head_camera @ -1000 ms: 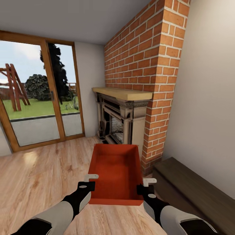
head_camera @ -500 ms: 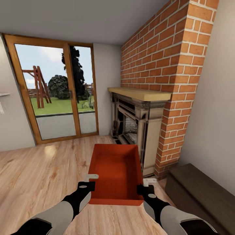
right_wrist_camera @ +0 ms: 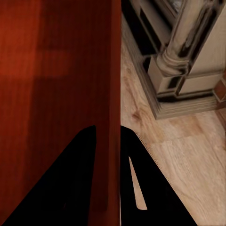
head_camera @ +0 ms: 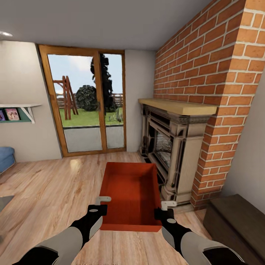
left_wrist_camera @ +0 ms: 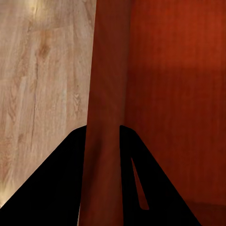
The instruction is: Move the two storage containers from the living room to the garage. In the garage, place one container on the floor and stack the other container on top of it (either order is fine).
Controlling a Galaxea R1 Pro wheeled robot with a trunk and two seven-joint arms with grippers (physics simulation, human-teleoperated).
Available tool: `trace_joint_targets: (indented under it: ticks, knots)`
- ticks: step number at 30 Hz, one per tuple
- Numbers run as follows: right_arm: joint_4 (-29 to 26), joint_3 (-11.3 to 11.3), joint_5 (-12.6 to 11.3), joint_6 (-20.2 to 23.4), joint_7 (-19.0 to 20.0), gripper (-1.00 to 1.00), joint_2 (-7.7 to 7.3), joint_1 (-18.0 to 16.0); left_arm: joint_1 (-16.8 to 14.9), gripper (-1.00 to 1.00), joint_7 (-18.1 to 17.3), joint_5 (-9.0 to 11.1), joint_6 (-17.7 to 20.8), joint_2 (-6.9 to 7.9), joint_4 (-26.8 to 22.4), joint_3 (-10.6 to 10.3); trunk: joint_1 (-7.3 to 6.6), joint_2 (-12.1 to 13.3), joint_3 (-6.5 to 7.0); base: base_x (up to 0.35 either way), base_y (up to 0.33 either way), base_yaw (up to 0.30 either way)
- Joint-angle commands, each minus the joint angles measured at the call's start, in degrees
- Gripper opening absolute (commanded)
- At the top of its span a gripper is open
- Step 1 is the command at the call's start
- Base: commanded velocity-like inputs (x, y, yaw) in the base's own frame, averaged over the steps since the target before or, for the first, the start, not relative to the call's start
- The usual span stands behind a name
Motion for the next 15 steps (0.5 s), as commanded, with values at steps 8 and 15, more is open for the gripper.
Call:
trace_joint_targets:
  ticks: [8,15]
  knots:
    - [0.2,-1.0,-0.6,-0.2,-0.4,-1.0,-0.01,0.0,-0.1,-1.0,1.3,-0.7,0.4,0.04,-0.3,3.4,0.01,-0.1,-0.08,0.0,0.0,0.3]
    - [0.2,-1.0,-0.6,-0.2,-0.4,-1.0,-0.01,0.0,-0.1,-1.0,1.3,-0.7,0.4,0.04,-0.3,3.4,0.01,-0.1,-0.08,0.0,0.0,0.3]
